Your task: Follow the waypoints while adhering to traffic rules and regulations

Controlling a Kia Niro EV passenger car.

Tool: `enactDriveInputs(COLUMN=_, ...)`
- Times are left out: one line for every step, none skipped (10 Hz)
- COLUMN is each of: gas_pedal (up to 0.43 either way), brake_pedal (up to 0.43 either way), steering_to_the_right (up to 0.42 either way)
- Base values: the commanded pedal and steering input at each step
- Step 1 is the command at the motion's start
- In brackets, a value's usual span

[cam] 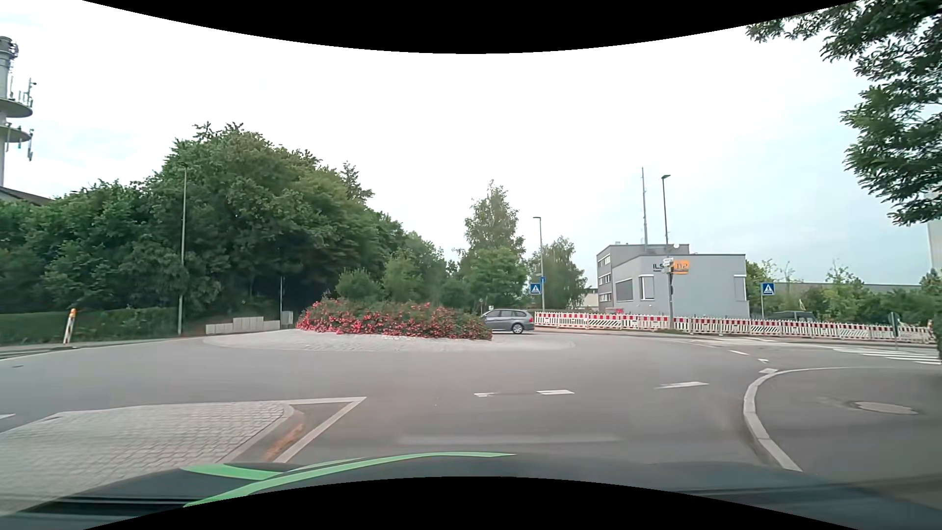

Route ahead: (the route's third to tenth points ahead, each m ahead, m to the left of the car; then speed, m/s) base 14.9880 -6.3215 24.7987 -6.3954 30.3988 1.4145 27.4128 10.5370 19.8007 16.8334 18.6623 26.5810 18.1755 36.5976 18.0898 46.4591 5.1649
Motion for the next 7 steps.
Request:
enactDriveInputs(gas_pedal=0.000, brake_pedal=0.000, steering_to_the_right=0.133)
enactDriveInputs(gas_pedal=0.000, brake_pedal=0.000, steering_to_the_right=0.141)
enactDriveInputs(gas_pedal=0.000, brake_pedal=0.000, steering_to_the_right=0.155)
enactDriveInputs(gas_pedal=0.000, brake_pedal=0.000, steering_to_the_right=0.174)
enactDriveInputs(gas_pedal=0.000, brake_pedal=0.000, steering_to_the_right=0.189)
enactDriveInputs(gas_pedal=0.000, brake_pedal=0.000, steering_to_the_right=0.209)
enactDriveInputs(gas_pedal=0.000, brake_pedal=0.000, steering_to_the_right=0.221)
